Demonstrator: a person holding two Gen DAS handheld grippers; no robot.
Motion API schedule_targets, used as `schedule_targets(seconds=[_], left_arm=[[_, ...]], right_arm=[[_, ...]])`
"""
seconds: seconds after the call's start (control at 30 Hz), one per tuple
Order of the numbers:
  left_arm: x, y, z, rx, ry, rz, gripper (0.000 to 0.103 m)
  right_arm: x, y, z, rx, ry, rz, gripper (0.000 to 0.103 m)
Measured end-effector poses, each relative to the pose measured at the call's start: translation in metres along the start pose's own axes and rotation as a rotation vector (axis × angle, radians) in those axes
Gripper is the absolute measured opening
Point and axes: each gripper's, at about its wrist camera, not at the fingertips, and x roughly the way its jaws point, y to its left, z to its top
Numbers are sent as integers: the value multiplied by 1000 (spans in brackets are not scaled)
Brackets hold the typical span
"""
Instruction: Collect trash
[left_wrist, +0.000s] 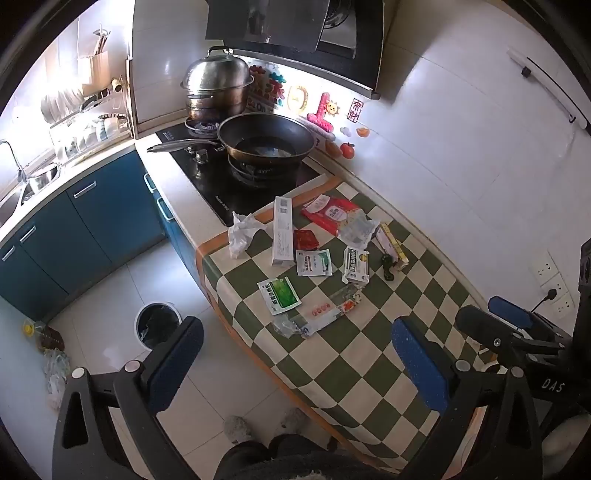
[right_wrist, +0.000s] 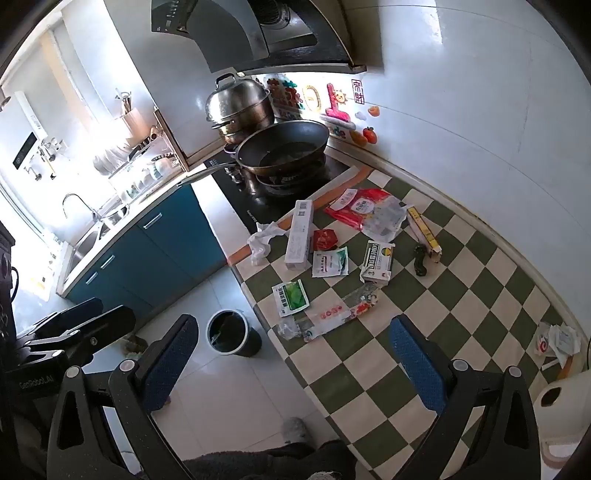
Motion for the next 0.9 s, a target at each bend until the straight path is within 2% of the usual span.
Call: schedule_targets(seconds=[0.4,0.57,0.67,0.9], left_arm=[[1,0,0,-2,4,2,103],[1,-6,0,-18,12,-25,103],[1,-6,0,-24,15,-35,103],[4,-3,1,-26,12,-45,103]], right_arm=[[0,-3,3,5,2,6,103],[-1,-4,5,13,-1,12,103],[-3,11,5,9,-1,14,103],[1,8,2,11,-2,23,103]])
